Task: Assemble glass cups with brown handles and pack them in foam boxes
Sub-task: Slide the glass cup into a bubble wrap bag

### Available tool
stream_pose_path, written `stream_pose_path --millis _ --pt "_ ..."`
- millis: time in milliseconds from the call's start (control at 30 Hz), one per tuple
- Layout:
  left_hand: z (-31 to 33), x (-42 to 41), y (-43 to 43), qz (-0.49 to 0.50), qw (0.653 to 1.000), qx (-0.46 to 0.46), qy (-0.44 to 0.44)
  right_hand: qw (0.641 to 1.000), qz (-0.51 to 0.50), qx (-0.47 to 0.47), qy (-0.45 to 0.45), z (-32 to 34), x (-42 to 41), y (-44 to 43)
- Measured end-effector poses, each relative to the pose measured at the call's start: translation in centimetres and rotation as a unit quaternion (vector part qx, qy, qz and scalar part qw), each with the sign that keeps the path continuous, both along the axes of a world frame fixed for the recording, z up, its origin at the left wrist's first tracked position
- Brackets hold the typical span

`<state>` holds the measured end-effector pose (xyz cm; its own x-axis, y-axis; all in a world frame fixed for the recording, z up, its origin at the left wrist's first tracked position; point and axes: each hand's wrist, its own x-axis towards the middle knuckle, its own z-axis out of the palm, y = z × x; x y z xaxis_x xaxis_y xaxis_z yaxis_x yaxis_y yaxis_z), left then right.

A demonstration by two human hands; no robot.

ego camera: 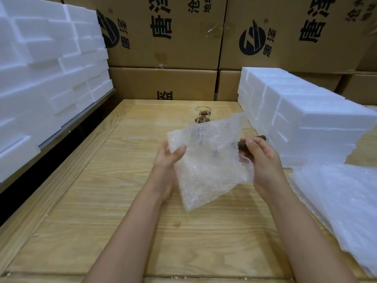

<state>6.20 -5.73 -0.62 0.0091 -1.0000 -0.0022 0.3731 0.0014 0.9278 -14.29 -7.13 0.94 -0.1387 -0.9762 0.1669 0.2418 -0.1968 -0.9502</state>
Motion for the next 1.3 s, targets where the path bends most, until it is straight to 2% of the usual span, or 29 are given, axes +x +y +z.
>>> stream_pose_path --millis 67,167,433,600,767,867,967,1067,1167,1300 --pt "-0.3 -0.4 0.1 -0.086 0.995 -0.002 0.040 0.999 0.023 0.015 -0.023 0.2 0.1 0.2" --pt "-0.3 -0.8 0.2 -0.088 0.992 -0.035 0.079 0.999 0.031 0.022 -0.026 0.2 0.2 0.3" --pt "-0.4 -2.0 0.6 -0.047 0.997 -0.054 -0.018 0.999 0.033 0.029 -0.029 -0.3 1.3 0.4" --pt "-0.4 -2.7 0.7 -0.003 0.998 -0.062 -0.001 0.998 0.031 -0.010 0.059 -0.5 1.3 0.5" --pt "-0.3 -2.6 0.6 0.016 0.996 -0.079 0.027 0.981 0.126 -0.033 0.141 -0.3 1.1 1.0" --pt "-0.5 -3.2 0.6 0.031 0.997 -0.069 0.021 0.968 0.148 -0.059 0.194 -0.2 1.6 1.4" --pt "-0.8 -3.9 0.6 0.080 0.994 -0.065 0.027 0.964 0.168 -0.052 0.200 -0.3 2.0 1.5" --pt "-1.1 -4.4 0.6 0.104 0.991 -0.077 0.046 0.947 0.203 -0.024 0.247 -0.7 2.6 1.7" --pt "-0.9 -4.6 0.6 0.108 0.989 -0.076 0.066 0.956 0.206 -0.022 0.208 -1.0 3.6 2.0" --pt "-0.5 -4.3 0.8 0.038 0.993 -0.071 0.086 0.969 0.177 -0.019 0.172 -1.0 3.7 2.0"
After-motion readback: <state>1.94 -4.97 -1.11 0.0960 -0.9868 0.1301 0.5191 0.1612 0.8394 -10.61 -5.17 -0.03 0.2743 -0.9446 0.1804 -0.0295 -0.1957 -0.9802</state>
